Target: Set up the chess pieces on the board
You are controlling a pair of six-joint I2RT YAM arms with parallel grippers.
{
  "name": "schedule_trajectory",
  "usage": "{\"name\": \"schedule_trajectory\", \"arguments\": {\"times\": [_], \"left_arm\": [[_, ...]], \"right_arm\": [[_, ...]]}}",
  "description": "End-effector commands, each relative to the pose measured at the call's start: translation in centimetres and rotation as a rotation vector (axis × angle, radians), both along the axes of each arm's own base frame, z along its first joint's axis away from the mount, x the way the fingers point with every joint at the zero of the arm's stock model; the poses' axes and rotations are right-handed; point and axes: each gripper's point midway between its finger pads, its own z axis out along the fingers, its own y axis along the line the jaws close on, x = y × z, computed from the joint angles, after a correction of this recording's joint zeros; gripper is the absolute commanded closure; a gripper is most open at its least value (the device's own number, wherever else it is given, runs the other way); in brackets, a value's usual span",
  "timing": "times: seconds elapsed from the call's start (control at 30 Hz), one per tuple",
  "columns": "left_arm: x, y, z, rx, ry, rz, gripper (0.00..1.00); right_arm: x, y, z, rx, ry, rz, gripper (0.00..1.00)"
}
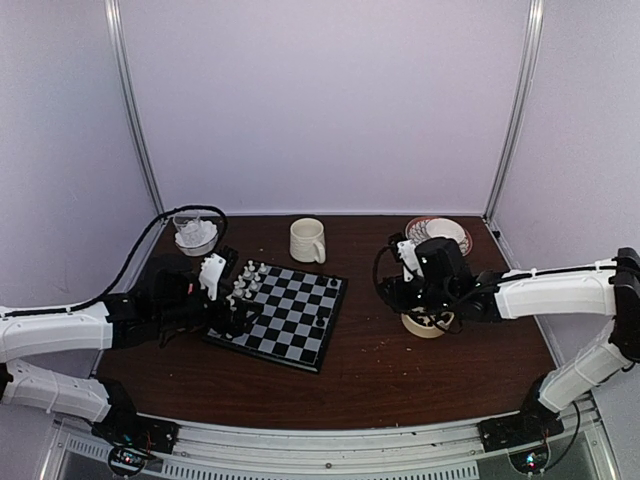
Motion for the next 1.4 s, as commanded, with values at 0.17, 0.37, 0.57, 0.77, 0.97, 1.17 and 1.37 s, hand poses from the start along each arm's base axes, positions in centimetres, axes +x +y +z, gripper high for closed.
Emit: {"name": "schedule_trajectory", "arguments": {"times": [0.17,0.37,0.57,0.77,0.97,1.17,1.37], "left_arm": [[0.9,-0.7,1.9,-0.082,-0.029,0.019,0.03],[1.0,-0.5,1.7,-0.072,-0.027,0.032,0.02],[1.2,-0.8,0.9,-0.053,-0.01,0.028,0.03],[2.5,0.0,-0.7,0.034,0.041,0.114,0.07],[3.7,0.6,-3.3,0.174,0.113,0.169,0.21],[3.8,-0.3,-5.0,0.226,0.196,0.141,0.32],[3.8,0.4,-5.6,0.286,0.239,0.179,0.4]], "right_arm": [[0.3,7.9,0.6,0.036,-0.096,0.161,0.77],[1.9,9.9,-0.4,0.014,-0.097,0.169,0.77],[1.2,8.9,-0.8,0.002,-0.1,0.168,0.75],[0.6,8.3,-0.5,0.022,-0.103,0.168,0.75],[0.1,8.7,0.0,0.058,-0.092,0.188,0.74],[0.1,8.4,-0.1,0.05,-0.091,0.177,0.74],[0.2,8.3,-0.1,0.046,-0.094,0.171,0.74]]}}
